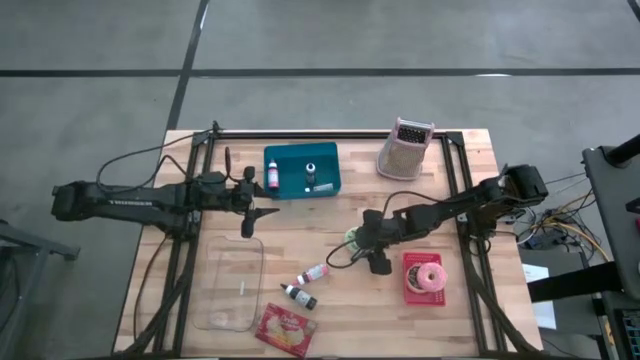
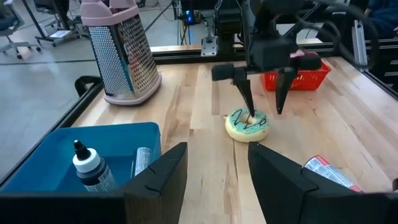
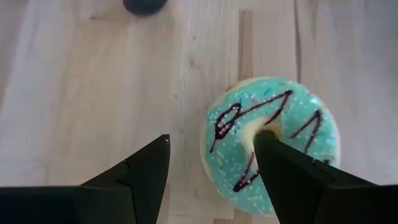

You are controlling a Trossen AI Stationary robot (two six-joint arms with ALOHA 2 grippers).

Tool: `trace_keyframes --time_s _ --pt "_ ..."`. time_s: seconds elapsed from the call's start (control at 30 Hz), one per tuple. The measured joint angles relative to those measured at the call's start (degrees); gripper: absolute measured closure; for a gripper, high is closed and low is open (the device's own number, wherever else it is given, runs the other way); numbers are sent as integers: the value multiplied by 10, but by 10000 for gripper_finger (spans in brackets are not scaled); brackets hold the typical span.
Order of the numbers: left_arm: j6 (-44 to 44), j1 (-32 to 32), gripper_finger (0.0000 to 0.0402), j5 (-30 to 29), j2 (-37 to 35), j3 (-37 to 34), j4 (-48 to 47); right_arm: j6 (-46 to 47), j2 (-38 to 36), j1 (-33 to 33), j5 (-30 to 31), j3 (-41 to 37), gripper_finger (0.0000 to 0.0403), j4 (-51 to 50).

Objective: Pick & Place Food Item
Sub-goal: Put the green donut into the red basket

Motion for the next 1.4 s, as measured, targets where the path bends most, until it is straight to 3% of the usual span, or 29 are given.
trace_keyframes --time_s 0.47,0.63,0.93,1.4 --pt "1 0 229 -1 -1 0 0 -9 77 1 14 33 185 1" --pt "2 0 229 -1 0 0 -2 -8 77 4 35 39 231 -8" --pt "2 0 230 -1 1 0 -1 9 75 4 48 57 381 -56" --pt "2 0 230 -6 1 0 -1 16 74 47 92 163 393 -209"
